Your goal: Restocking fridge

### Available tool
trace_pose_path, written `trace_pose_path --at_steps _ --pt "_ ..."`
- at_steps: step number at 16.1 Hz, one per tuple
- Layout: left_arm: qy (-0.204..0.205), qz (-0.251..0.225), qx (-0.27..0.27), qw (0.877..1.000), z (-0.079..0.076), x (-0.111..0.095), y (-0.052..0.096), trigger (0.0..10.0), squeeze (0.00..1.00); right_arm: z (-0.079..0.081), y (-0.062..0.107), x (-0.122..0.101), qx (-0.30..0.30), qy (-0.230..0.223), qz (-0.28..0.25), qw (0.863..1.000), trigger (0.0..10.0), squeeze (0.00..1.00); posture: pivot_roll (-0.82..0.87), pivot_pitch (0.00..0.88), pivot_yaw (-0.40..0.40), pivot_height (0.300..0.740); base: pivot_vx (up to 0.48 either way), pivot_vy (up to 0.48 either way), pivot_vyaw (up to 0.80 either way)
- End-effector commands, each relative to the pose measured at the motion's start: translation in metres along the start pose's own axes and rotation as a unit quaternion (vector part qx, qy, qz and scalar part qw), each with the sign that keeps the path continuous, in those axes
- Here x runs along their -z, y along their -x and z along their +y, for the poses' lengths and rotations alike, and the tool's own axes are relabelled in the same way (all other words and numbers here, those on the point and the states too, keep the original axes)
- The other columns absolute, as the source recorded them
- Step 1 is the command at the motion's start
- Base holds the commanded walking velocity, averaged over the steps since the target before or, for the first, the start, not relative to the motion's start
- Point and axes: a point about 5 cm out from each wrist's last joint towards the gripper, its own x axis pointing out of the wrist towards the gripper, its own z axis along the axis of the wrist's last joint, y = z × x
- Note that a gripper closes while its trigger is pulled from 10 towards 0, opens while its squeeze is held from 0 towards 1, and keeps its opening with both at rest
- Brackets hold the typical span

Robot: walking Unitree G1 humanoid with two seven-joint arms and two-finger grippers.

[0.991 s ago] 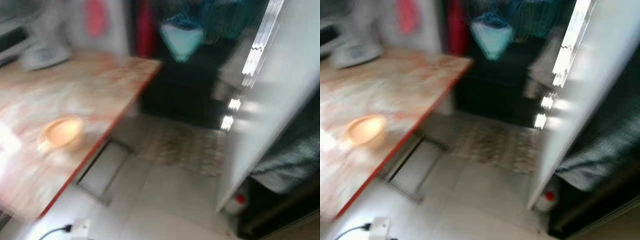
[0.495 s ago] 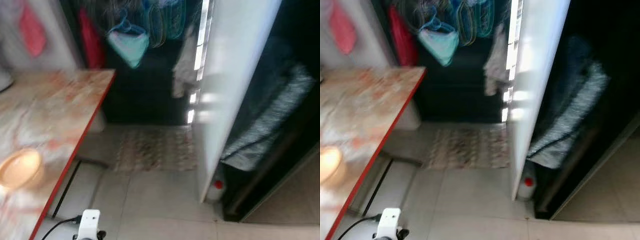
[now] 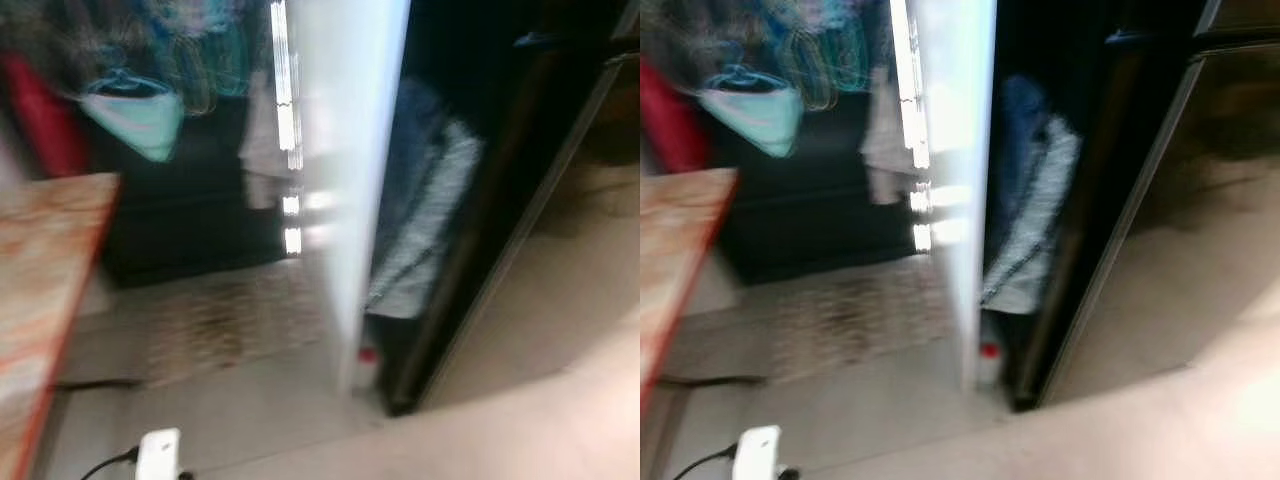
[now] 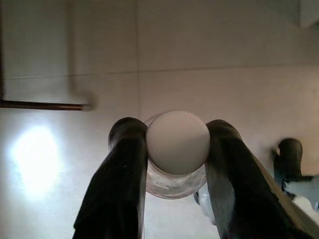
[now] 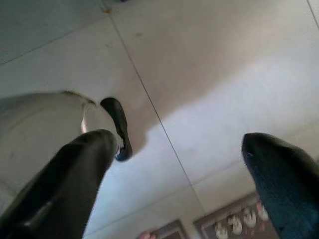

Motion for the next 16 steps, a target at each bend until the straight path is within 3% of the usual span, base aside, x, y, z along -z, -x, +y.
trace_pose_path --at_steps 1,6,14,16 --pt "0.01 0.01 0.001 1.0 -0.004 0.006 0.001 10.0 0.0 -0.007 0.002 0.007 0.008 0.002 0.015 1.0 10.0 0.0 -0.05 0.0 0.029 0.74 0.0 0.0 -0.78" --pt "0.014 0.018 0.003 1.0 -0.005 0.015 0.002 10.0 0.0 -0.008 0.003 0.011 0.004 0.007 0.028 1.0 10.0 0.0 -0.06 0.0 0.051 0.74 0.0 0.0 -0.78" --pt "-0.003 0.004 0.011 1.0 -0.006 0.002 0.0 10.0 0.0 -0.005 0.003 0.015 0.007 -0.005 0.034 0.999 10.0 0.0 -0.07 0.0 0.078 0.74 0.0 0.0 -0.78" --pt "0.008 0.003 0.009 1.0 -0.008 0.0 0.0 10.0 0.0 -0.006 0.003 0.012 0.004 0.002 0.033 0.999 10.0 0.0 -0.05 0.0 0.058 0.74 0.0 0.0 -0.78"
